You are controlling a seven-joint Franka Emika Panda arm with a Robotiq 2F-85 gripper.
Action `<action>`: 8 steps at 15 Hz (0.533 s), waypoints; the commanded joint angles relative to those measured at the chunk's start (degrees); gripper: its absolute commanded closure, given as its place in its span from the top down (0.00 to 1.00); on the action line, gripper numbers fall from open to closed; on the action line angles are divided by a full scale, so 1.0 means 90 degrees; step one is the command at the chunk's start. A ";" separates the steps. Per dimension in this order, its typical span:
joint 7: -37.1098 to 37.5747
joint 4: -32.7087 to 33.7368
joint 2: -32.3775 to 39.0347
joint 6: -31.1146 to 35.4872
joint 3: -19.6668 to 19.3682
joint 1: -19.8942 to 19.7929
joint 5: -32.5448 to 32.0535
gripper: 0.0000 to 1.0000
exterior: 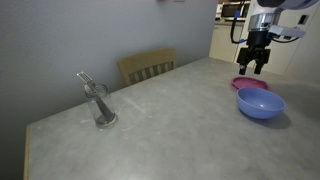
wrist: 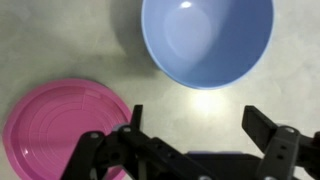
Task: Remove the lid from the bowl
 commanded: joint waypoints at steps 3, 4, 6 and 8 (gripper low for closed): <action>0.0461 -0.0952 -0.1203 -0.0177 -0.0164 0.0282 -0.0064 1.00; 0.0540 -0.1097 -0.1362 -0.0113 -0.0173 0.0337 -0.0099 1.00; 0.0716 -0.1325 -0.1644 -0.0064 -0.0183 0.0444 -0.0175 1.00; 0.0870 -0.1482 -0.1850 -0.0057 -0.0177 0.0530 -0.0197 1.00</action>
